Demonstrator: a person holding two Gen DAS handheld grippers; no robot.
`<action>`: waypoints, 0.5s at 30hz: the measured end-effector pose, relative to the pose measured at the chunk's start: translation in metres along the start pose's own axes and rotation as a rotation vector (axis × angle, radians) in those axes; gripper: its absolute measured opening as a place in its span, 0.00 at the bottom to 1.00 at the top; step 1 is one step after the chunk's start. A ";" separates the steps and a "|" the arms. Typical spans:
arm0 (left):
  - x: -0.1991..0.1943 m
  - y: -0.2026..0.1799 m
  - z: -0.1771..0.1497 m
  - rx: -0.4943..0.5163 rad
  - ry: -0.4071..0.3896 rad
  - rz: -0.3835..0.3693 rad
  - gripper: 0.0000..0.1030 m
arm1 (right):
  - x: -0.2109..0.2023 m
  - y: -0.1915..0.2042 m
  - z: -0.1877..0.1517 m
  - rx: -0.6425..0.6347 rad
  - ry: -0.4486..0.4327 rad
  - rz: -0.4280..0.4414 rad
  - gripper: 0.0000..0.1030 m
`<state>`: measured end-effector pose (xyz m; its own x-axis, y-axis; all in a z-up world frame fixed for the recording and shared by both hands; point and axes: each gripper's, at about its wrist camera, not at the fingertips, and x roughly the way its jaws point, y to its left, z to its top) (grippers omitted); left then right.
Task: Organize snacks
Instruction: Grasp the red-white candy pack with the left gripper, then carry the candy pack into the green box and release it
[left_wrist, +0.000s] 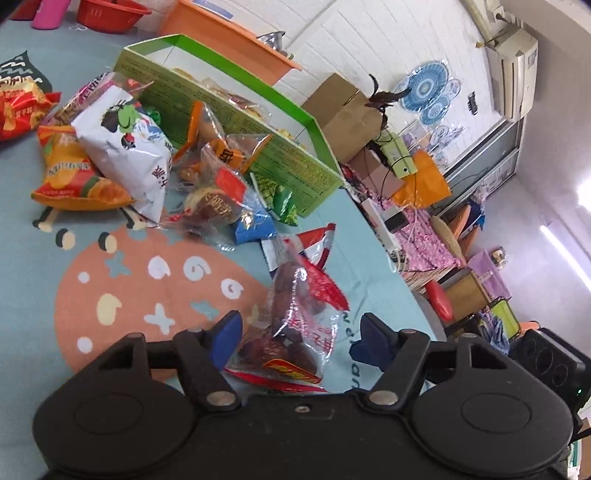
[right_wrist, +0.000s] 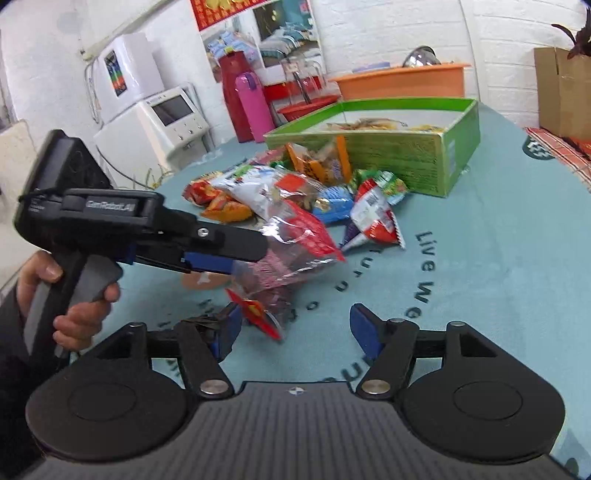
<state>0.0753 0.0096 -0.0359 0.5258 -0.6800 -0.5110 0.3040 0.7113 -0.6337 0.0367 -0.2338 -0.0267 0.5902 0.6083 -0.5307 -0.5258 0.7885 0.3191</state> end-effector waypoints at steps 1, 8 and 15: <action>0.000 0.000 0.000 -0.002 -0.001 -0.002 0.92 | 0.001 0.003 0.001 -0.003 -0.013 0.007 1.00; 0.008 0.002 -0.005 -0.010 0.036 -0.002 0.50 | 0.029 0.006 0.008 0.036 -0.015 0.015 0.97; 0.007 0.000 -0.007 -0.019 0.002 -0.005 0.34 | 0.036 0.006 0.010 0.026 -0.015 0.016 0.61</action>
<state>0.0733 0.0033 -0.0433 0.5226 -0.6842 -0.5087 0.2921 0.7042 -0.6471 0.0602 -0.2062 -0.0361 0.5907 0.6223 -0.5136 -0.5193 0.7804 0.3482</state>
